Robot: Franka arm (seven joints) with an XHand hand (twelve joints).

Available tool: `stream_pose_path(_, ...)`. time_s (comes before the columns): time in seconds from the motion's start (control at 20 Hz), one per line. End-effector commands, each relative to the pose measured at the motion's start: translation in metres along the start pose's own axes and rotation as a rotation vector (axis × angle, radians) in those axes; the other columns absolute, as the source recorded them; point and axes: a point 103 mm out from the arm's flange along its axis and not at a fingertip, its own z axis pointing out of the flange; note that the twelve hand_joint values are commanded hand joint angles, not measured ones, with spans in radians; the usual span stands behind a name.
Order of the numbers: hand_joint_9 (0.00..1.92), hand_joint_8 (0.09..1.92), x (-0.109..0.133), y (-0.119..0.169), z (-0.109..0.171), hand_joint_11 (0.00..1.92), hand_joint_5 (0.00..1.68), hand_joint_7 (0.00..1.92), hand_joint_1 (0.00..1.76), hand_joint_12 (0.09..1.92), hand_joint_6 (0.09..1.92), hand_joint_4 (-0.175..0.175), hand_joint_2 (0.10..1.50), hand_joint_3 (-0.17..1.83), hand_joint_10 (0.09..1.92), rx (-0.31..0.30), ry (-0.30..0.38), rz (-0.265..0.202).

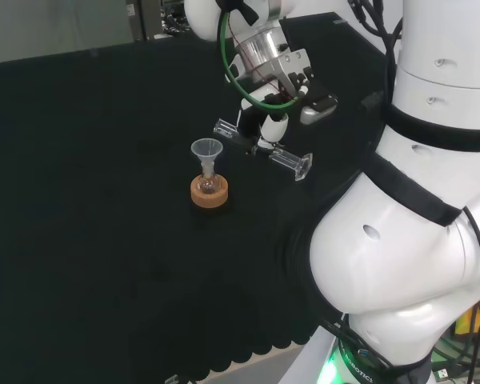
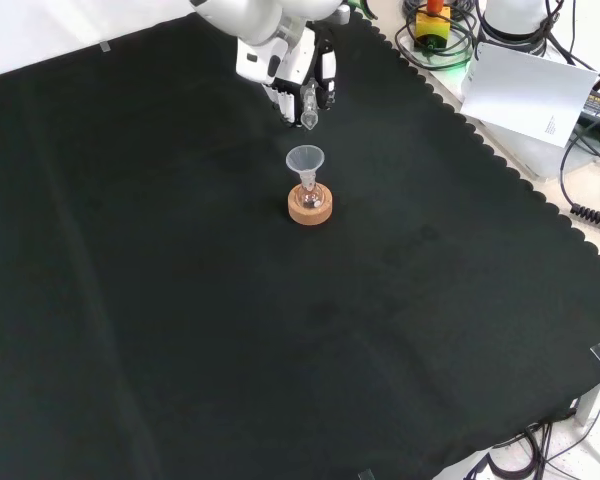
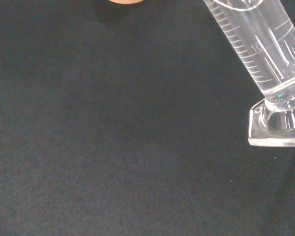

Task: Pour the water from the graduated cylinder into the round-bottom flask.

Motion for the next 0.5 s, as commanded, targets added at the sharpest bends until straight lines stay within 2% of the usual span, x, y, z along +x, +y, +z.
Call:
stream_pose_path(0.05, 1.37, 1.10, 0.0010, 0.0069, -0.0047, 1.11, 0.90, 0.93, 1.25, 0.85, 1.10, -0.175, 1.15, 0.00, 0.15, 0.095, -0.037, 0.036)
stream_pose_path(0.5, 1.37, 1.10, 0.0014, 0.0128, -0.0095, 1.11, 0.90, 0.94, 1.25, 0.84, 1.10, -0.175, 1.15, 0.00, 0.15, 0.179, -0.078, 0.076)
